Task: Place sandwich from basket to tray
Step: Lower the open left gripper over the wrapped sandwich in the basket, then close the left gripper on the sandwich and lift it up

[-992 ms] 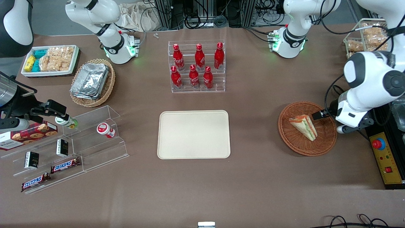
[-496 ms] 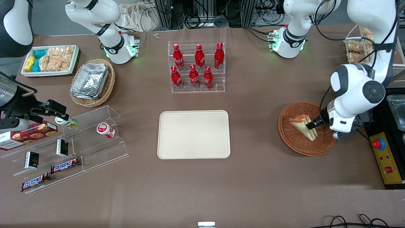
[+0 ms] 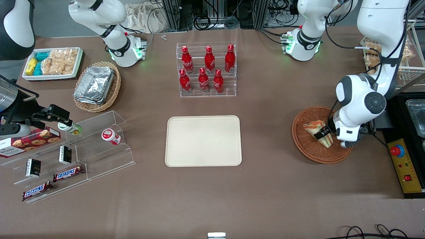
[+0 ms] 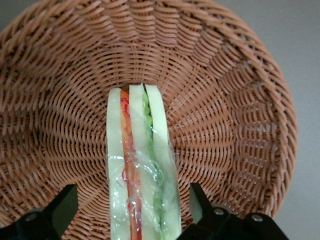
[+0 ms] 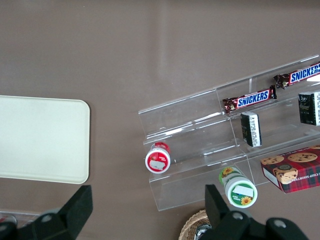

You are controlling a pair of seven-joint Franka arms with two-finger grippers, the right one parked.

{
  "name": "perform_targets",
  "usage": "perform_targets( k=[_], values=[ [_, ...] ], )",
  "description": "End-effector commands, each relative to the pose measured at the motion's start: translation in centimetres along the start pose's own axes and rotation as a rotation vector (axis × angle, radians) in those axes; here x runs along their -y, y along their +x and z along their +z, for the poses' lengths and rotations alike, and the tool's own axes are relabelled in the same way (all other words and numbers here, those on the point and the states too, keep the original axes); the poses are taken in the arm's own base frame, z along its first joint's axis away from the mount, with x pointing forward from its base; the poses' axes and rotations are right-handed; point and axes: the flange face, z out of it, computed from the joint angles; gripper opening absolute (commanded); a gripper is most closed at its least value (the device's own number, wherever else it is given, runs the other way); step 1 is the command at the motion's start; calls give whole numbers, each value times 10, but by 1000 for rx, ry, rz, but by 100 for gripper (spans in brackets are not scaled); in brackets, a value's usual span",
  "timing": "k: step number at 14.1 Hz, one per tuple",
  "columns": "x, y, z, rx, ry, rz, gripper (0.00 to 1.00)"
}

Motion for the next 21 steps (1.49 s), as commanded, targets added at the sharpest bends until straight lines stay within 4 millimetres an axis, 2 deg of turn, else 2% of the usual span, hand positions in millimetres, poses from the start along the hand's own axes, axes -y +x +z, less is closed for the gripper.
perform_targets(
  k=[1,4,6,9,11,12,14,16,18,21],
  values=[
    [-1,-6,-4,-22,-15,-43,72],
    [-10,-6,-24,-44,-33,-90,23],
    [-18,-9,-45,-30,-24,-99,0],
    [-23,-9,-99,7,6,-92,0],
    [-28,-4,-152,35,26,-84,0],
    [-33,-1,-185,39,28,-78,0],
    [-48,2,-238,41,20,-63,0],
    [-75,-20,-260,41,14,-1,0],
    [-85,-31,-270,29,3,35,0],
    [-120,-60,-269,31,-6,160,0]
  ],
)
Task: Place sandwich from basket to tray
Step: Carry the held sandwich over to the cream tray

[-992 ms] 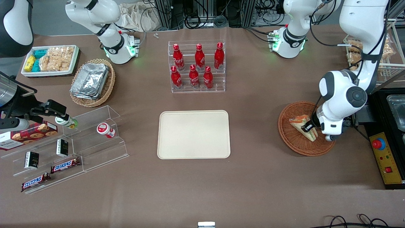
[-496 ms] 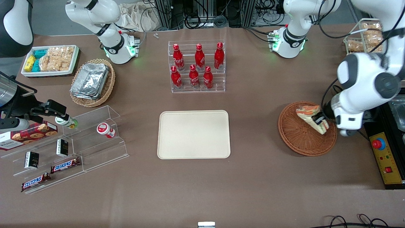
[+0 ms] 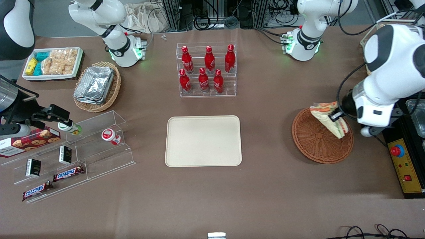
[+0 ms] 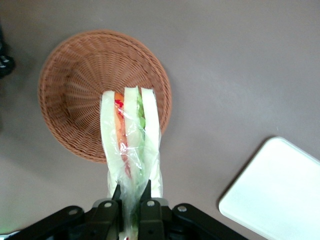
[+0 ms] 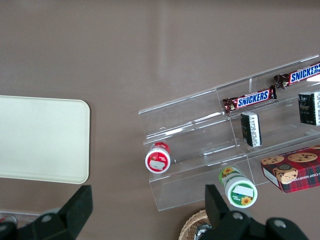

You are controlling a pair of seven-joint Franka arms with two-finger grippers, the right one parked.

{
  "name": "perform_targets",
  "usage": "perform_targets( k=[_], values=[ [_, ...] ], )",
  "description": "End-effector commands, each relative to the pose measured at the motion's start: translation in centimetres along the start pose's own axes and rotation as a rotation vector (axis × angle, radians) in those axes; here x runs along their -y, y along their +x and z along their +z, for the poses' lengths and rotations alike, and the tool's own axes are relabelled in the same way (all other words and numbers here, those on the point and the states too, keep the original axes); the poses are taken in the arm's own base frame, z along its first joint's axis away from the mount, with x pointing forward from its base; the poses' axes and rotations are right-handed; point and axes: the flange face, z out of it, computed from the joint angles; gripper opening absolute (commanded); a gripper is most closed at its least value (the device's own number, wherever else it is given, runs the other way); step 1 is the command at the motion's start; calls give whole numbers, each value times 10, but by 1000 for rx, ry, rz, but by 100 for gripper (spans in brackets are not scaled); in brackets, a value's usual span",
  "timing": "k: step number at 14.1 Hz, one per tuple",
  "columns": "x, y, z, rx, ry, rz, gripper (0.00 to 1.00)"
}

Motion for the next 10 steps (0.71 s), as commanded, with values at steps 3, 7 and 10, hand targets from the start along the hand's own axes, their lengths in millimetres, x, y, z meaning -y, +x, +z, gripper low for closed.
perform_targets(
  k=[3,7,10],
  values=[
    [-64,-45,13,23,-11,157,0],
    [-124,-100,42,8,31,330,0],
    [-166,-136,60,-43,13,464,5]
  ],
)
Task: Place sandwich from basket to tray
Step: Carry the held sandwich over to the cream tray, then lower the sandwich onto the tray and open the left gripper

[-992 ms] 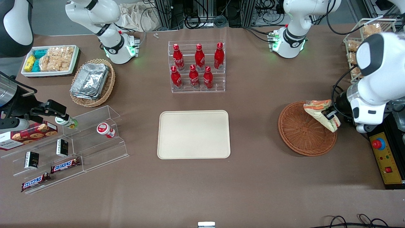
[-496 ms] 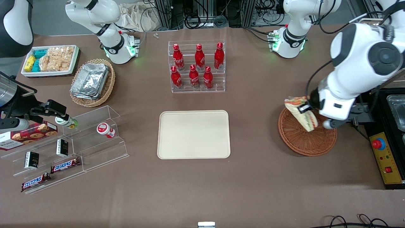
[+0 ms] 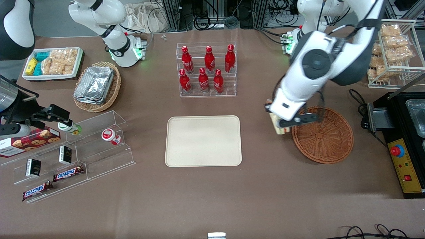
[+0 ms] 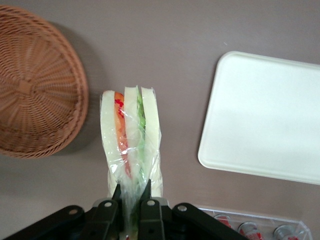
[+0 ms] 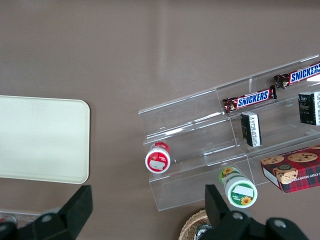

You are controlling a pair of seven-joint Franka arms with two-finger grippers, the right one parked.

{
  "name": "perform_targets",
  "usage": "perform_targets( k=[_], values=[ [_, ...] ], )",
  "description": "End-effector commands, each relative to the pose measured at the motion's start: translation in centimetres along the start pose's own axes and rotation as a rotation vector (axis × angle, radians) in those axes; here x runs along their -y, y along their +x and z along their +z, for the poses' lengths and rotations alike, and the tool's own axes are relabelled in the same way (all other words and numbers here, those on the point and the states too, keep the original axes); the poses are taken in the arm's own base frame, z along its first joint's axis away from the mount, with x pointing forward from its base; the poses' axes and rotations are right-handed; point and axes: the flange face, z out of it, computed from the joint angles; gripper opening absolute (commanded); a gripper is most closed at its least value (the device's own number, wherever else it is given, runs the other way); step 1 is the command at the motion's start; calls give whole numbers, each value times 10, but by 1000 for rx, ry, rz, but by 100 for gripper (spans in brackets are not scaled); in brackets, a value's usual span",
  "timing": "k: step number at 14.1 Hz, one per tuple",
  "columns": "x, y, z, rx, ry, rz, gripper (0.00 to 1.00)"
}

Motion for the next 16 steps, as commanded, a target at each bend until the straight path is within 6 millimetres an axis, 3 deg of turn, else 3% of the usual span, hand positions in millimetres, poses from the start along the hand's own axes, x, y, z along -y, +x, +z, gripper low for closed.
perform_targets(
  k=[1,4,6,8,10,14,15,16],
  values=[
    [-40,0,12,-55,-56,86,5],
    [-99,-19,60,-29,-124,179,4],
    [-117,-18,98,-33,-128,192,2],
    [-126,-13,139,-57,-124,222,1],
    [-131,-9,168,-39,-147,231,1],
    [-125,2,200,-50,-129,249,2],
    [-122,5,205,-47,-127,242,9],
    [-121,7,208,-46,-124,238,41]
  ],
)
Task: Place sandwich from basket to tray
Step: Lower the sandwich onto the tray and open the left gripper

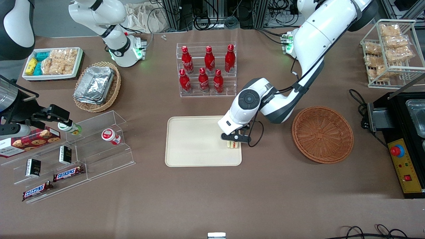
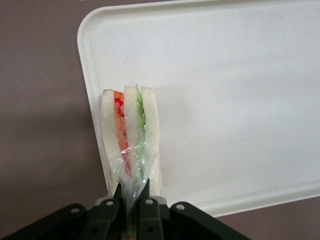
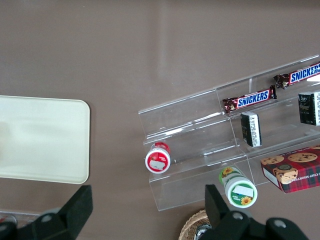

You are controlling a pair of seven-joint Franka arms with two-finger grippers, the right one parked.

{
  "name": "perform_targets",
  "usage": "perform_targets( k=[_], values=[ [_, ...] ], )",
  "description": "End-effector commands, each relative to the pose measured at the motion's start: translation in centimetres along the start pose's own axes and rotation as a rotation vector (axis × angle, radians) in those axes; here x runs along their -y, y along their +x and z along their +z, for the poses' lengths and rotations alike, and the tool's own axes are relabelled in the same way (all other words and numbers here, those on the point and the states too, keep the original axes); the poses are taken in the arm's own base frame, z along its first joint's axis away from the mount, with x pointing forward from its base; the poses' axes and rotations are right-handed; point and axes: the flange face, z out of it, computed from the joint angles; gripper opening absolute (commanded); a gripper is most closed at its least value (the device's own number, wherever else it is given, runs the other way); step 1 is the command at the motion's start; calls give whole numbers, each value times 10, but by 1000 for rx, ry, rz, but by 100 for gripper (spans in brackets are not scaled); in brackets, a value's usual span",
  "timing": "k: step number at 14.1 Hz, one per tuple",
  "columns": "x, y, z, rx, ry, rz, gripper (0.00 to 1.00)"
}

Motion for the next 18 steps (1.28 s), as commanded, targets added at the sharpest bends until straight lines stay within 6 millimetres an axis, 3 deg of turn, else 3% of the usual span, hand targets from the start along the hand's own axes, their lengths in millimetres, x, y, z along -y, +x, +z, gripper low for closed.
perform_targets(
  k=[1,2,5,7,10,14,18],
  values=[
    [3,10,1,-22,3,-5,87],
    [5,11,0,-23,5,-12,99],
    [11,15,-12,-31,8,-35,99],
    [29,20,-37,-23,46,-57,99],
    [51,14,-92,-2,149,-56,99],
    [95,11,-168,33,177,-21,99],
    [171,8,-240,69,150,-17,99]
  ],
)
